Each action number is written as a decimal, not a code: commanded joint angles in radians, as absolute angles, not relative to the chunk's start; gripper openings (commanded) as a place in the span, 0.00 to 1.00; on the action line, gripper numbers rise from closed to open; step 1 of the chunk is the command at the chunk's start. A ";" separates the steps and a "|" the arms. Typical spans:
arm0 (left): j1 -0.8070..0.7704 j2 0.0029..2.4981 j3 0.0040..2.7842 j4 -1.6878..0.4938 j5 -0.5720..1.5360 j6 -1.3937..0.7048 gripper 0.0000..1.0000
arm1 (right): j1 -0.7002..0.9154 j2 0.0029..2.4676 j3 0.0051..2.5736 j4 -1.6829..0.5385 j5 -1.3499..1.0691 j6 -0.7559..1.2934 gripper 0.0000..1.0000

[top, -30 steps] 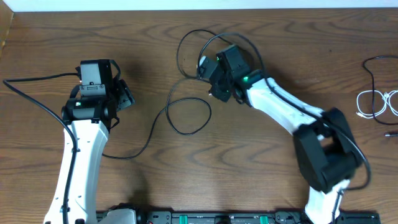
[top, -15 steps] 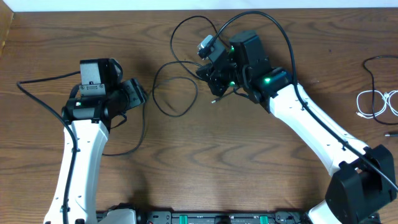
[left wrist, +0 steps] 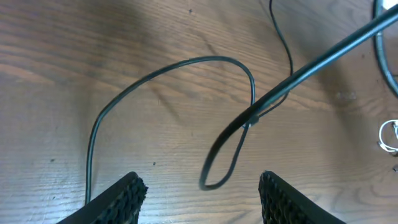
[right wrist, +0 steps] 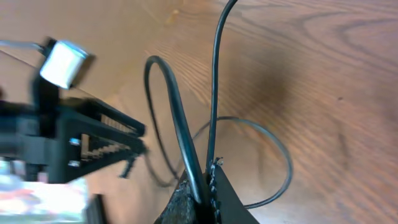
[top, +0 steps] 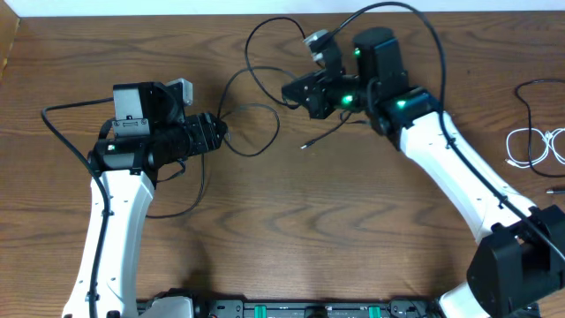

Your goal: Untangle cables

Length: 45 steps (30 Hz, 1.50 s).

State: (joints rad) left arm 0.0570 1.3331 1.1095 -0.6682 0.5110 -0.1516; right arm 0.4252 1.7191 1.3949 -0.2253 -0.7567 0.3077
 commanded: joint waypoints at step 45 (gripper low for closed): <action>-0.283 1.339 1.118 -0.255 0.452 0.294 0.75 | 0.281 1.691 1.393 -0.205 -1.063 0.859 0.01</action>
